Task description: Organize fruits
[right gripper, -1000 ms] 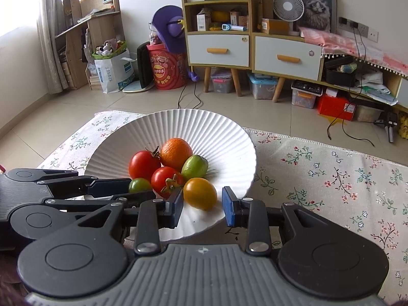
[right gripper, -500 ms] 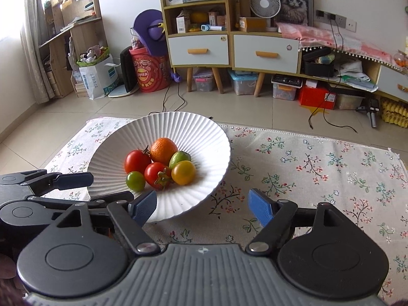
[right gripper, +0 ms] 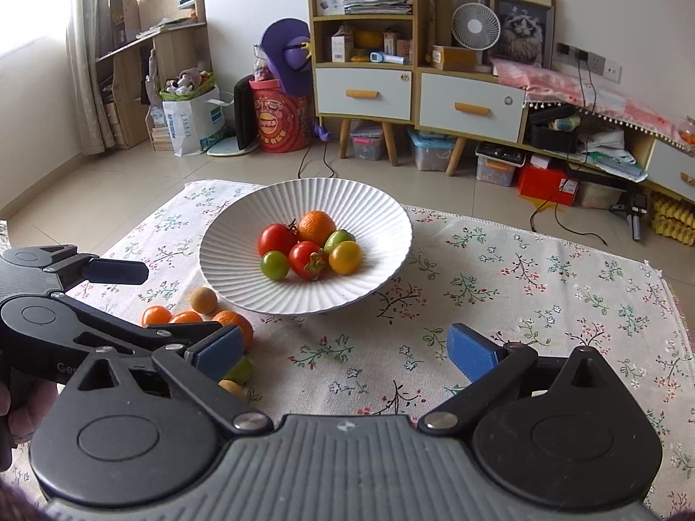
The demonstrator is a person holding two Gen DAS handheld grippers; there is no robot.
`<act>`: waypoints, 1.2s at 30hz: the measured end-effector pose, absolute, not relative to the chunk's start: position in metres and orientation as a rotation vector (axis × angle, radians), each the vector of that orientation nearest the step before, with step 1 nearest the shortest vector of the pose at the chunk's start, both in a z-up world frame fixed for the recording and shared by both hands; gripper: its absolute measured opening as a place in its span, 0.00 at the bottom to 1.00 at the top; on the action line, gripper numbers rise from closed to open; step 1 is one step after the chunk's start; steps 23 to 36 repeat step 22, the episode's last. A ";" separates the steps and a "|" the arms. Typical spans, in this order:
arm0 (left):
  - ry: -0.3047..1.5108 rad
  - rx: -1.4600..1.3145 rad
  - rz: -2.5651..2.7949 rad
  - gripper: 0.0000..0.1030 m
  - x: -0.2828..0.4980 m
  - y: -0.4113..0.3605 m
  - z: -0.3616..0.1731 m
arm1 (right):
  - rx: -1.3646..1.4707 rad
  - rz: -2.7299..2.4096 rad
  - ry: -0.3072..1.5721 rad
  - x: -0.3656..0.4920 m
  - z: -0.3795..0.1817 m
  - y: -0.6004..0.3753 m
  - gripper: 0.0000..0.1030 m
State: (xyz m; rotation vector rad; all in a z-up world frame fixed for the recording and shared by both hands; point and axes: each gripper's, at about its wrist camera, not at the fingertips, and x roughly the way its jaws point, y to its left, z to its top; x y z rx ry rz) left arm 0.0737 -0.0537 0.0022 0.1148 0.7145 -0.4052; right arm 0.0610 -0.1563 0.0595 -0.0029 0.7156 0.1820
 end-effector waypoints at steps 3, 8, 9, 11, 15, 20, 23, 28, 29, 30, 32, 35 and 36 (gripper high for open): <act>0.715 0.131 -0.409 0.94 0.064 -0.049 0.002 | 0.007 0.198 0.717 0.054 0.058 -0.152 0.99; 0.721 0.134 -0.412 0.94 0.049 -0.036 -0.002 | 0.023 0.222 0.731 0.040 0.054 -0.141 0.99; 0.722 0.138 -0.412 0.94 0.047 -0.034 -0.002 | 0.016 0.227 0.730 0.037 0.054 -0.138 0.99; 0.722 0.149 -0.411 0.94 0.041 -0.028 -0.004 | 0.003 0.235 0.728 0.032 0.053 -0.134 0.99; 0.730 0.164 -0.420 0.94 0.034 -0.016 -0.009 | -0.001 0.253 0.745 0.022 0.047 -0.125 0.99; 0.764 0.184 -0.411 0.94 0.031 -0.006 -0.019 | -0.026 0.271 0.774 0.012 0.037 -0.112 0.99; 0.772 0.196 -0.412 0.94 0.028 -0.002 -0.024 | -0.056 0.284 0.780 0.009 0.033 -0.107 0.99; 0.772 0.196 -0.412 0.94 0.028 -0.002 -0.024 | -0.056 0.284 0.780 0.009 0.033 -0.107 0.99; 0.772 0.196 -0.412 0.94 0.028 -0.002 -0.024 | -0.056 0.284 0.780 0.009 0.033 -0.107 0.99; 0.772 0.196 -0.412 0.94 0.028 -0.002 -0.024 | -0.056 0.284 0.780 0.009 0.033 -0.107 0.99; 0.772 0.196 -0.412 0.94 0.028 -0.002 -0.024 | -0.056 0.284 0.780 0.009 0.033 -0.107 0.99; 0.772 0.196 -0.412 0.94 0.028 -0.002 -0.024 | -0.056 0.284 0.780 0.009 0.033 -0.107 0.99; 0.772 0.196 -0.412 0.94 0.028 -0.002 -0.024 | -0.056 0.284 0.780 0.009 0.033 -0.107 0.99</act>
